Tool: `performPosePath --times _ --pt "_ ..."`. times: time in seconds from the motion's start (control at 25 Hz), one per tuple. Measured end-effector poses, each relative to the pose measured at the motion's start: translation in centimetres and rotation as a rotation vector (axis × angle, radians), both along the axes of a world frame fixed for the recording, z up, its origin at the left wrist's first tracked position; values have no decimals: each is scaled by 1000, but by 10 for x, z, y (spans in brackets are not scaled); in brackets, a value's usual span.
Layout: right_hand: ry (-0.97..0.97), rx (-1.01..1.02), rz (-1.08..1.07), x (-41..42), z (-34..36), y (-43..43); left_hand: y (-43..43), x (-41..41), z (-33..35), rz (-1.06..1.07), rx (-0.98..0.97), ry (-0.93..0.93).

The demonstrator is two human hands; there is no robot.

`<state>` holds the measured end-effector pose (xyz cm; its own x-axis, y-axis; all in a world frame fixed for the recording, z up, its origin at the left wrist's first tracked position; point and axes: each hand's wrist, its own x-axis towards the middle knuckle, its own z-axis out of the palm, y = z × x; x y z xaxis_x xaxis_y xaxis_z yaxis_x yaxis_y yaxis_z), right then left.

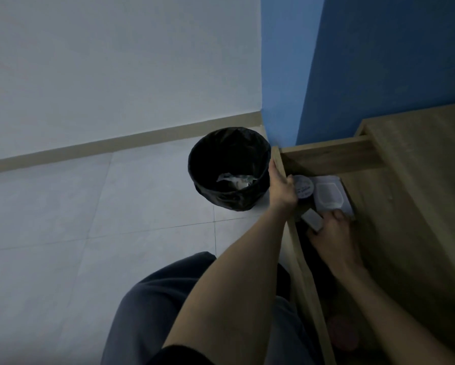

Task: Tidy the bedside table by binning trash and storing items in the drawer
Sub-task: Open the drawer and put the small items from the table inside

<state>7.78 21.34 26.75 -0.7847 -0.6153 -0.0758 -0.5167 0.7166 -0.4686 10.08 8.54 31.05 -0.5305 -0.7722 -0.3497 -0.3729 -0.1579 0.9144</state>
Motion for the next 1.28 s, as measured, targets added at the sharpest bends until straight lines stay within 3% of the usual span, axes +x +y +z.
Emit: performPosePath --times 1.04,1.28 --pt "-111 -213 42 -21 -36 -32 1 -4 -7 -29 -17 -3" --pt "40 -26 61 -28 -33 -39 0 -5 -6 -30 -8 1"
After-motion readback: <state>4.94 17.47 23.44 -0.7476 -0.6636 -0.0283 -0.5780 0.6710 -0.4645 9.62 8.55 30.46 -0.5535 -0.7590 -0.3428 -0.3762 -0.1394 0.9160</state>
